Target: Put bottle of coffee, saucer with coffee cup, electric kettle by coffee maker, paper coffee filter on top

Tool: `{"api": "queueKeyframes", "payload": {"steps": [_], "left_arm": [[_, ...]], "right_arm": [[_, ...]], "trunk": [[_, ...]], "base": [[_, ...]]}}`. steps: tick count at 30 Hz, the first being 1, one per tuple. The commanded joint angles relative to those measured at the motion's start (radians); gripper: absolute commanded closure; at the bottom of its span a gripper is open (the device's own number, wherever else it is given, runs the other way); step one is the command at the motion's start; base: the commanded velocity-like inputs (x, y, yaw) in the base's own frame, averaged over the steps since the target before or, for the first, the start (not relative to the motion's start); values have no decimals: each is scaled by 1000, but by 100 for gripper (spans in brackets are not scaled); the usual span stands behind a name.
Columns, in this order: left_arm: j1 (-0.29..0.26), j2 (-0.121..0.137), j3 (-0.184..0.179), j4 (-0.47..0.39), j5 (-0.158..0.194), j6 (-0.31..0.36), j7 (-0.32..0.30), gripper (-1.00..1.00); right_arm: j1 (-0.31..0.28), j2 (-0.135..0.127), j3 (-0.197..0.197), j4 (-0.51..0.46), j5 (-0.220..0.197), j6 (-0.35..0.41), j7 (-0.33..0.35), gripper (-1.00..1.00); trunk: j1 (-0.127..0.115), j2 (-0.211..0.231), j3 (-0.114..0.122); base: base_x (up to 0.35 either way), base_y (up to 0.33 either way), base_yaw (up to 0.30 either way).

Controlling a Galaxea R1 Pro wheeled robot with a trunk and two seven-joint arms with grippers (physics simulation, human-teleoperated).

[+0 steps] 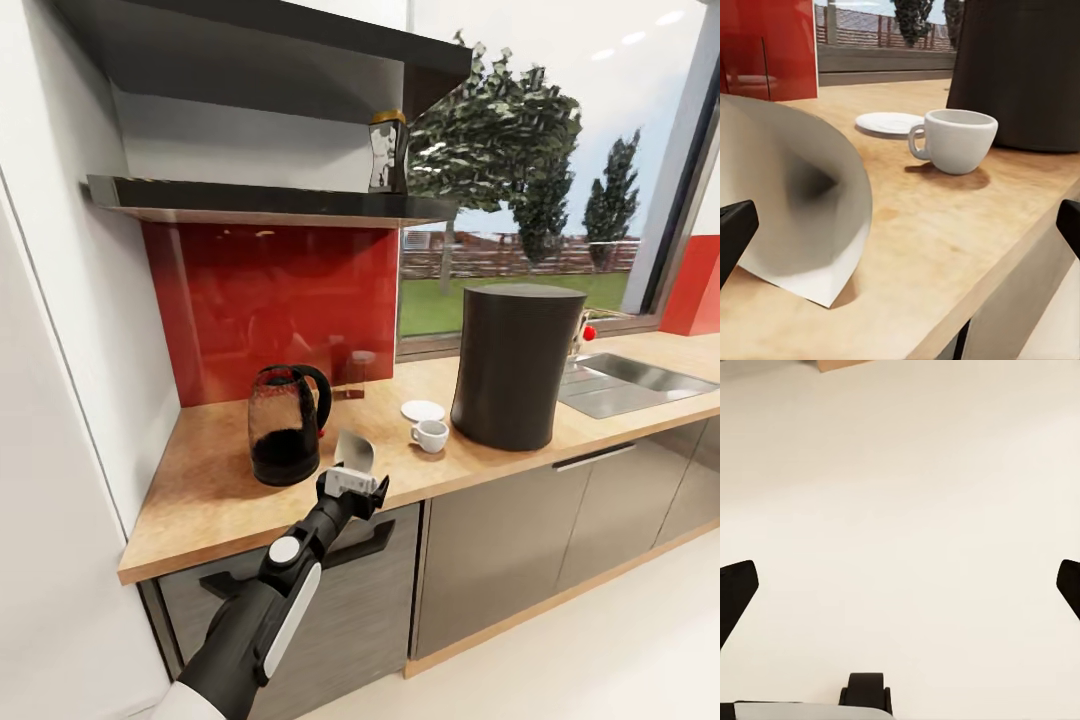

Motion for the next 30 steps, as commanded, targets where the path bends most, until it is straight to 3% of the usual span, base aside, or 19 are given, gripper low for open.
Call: {"api": "queueKeyframes", "payload": {"steps": [1,30], "left_arm": [[0,0,1,2,8,4,-3,-100],[0,0,1,9,8,-4,-3,-100]], "right_arm": [[-1,0,0,1,3,-3,0,-100],[0,0,0,1,3,-3,0,-100]], "trunk": [[0,-1,-1],[0,-1,-1]], "base": [[17,0,0],[62,-18,0]]}}
